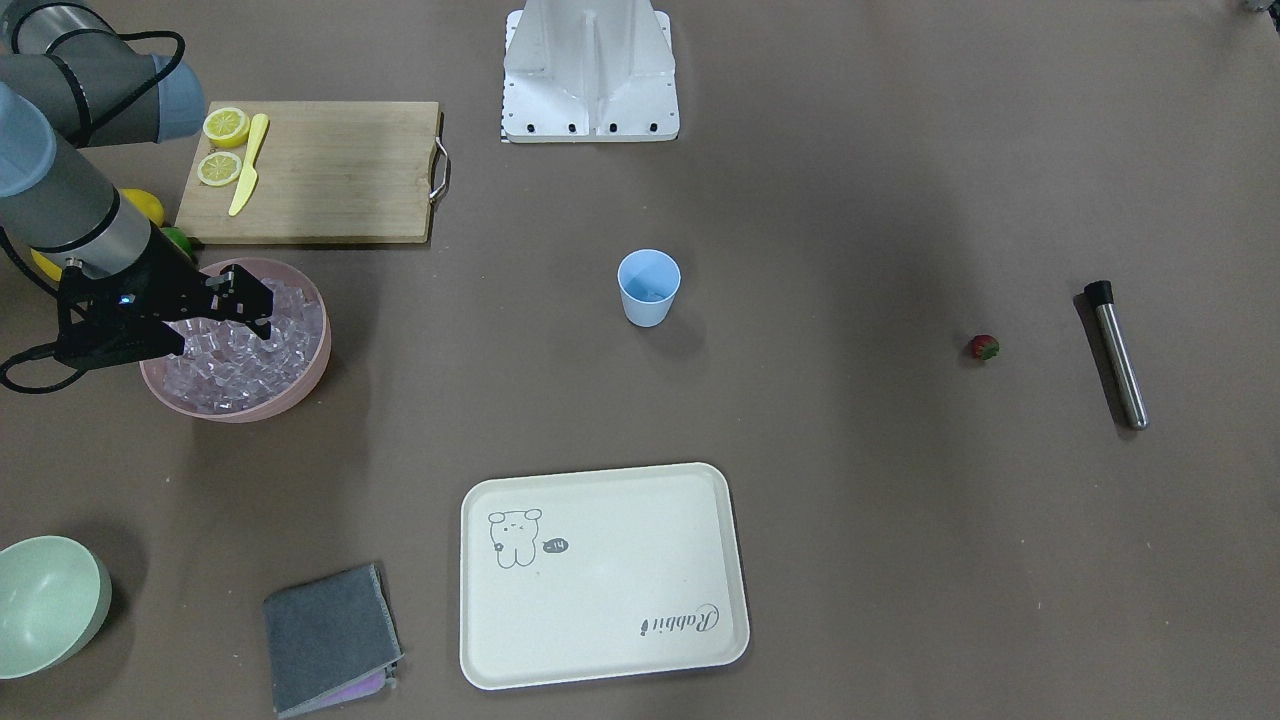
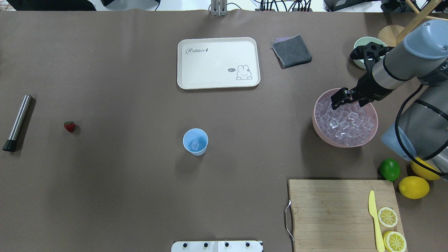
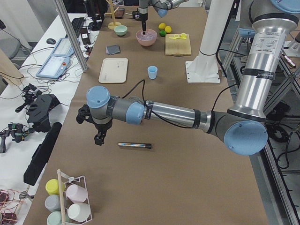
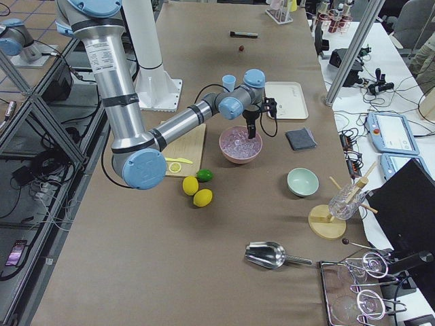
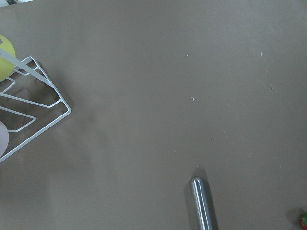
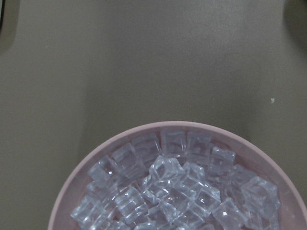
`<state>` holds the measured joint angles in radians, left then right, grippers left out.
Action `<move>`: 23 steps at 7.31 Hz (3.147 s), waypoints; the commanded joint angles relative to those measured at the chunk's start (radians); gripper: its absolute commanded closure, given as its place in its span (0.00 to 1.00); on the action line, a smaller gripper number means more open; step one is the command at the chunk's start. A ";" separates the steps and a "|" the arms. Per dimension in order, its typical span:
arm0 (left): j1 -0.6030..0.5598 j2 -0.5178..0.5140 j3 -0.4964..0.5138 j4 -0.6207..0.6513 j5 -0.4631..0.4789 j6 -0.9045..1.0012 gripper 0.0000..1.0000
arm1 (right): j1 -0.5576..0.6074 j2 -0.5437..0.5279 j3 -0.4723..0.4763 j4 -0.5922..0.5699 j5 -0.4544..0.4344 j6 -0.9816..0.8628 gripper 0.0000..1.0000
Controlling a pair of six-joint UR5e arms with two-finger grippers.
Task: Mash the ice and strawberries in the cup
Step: 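Dip the scoop into the ice cubes again and lift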
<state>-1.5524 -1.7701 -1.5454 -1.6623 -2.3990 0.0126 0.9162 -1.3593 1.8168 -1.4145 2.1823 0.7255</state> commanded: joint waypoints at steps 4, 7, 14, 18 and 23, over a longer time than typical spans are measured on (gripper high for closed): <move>0.000 -0.002 -0.015 -0.001 0.004 0.001 0.02 | -0.082 0.003 -0.008 0.009 -0.032 -0.006 0.36; 0.000 0.000 -0.030 0.001 0.004 0.001 0.02 | -0.080 -0.012 -0.007 0.032 -0.027 -0.032 0.39; 0.000 0.000 -0.042 0.003 0.004 0.001 0.02 | -0.108 -0.018 -0.025 0.075 -0.030 -0.032 0.59; -0.002 0.009 -0.071 0.003 0.007 0.000 0.02 | -0.106 -0.020 -0.024 0.075 -0.035 -0.032 0.81; -0.002 0.003 -0.073 0.009 0.006 0.000 0.02 | -0.007 0.008 0.064 0.063 0.023 -0.031 1.00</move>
<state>-1.5539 -1.7664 -1.6184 -1.6547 -2.3918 0.0123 0.8886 -1.3661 1.8467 -1.3494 2.1916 0.6925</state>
